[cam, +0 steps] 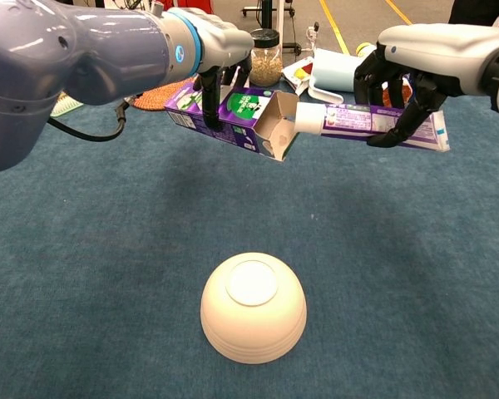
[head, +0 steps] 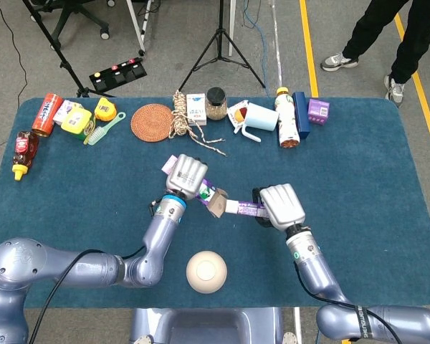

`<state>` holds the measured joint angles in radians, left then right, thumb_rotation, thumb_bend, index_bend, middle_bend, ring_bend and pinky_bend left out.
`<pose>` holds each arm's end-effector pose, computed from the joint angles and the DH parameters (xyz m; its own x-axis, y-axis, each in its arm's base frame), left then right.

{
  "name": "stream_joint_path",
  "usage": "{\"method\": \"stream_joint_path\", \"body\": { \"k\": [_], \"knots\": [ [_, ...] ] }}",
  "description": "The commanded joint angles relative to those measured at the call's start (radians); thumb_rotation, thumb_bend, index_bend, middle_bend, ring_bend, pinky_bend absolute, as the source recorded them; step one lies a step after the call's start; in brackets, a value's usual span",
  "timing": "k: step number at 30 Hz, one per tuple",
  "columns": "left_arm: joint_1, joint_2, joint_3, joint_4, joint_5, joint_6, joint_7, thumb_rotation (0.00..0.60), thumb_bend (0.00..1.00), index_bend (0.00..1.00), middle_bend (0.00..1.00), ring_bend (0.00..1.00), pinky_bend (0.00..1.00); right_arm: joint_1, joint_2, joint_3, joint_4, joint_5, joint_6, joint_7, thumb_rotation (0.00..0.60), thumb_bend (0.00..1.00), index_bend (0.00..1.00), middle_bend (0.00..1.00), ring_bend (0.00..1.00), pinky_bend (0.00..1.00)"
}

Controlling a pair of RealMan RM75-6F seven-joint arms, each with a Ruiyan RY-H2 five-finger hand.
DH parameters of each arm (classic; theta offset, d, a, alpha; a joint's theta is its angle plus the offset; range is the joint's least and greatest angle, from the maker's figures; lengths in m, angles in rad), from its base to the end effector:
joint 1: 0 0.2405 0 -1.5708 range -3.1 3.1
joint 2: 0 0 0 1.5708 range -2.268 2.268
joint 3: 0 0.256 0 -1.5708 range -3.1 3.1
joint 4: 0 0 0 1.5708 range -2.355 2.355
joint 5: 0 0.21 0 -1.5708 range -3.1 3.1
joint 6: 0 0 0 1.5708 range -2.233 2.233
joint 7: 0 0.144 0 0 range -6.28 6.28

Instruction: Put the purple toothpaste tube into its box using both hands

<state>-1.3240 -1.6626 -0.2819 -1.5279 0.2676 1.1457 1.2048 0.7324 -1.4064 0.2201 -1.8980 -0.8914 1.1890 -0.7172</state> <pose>0.0131 0.3848 -0.0382 0.8045 0.1349 0.5784 0.5829 -0.3664 -0.7253 -0.1058 -0.3128 0.0376 0.4756 -0.1750 0.8621 -0.8594 -0.3016 0.4129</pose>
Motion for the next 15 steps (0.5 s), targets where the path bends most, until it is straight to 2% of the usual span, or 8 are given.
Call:
{"method": "stream_joint_path", "body": {
  "k": [1,15],
  "knots": [
    [-0.012,-0.012,-0.008,0.004,-0.017,0.016,0.011,0.6,0.24,0.62,0.57,0.56,0.81,0.029,-0.013,0.002,-0.025,0.058,0.033,-0.079,0.6,0.48,0.56,0.59,0.57,0.7],
    [-0.011,-0.036,-0.018,0.027,-0.039,-0.003,-0.028,0.6,0.25,0.62,0.57,0.59,0.82,0.112,0.002,0.035,-0.063,0.238,0.106,-0.256,0.6,0.49,0.56,0.59,0.57,0.72]
  ]
}}
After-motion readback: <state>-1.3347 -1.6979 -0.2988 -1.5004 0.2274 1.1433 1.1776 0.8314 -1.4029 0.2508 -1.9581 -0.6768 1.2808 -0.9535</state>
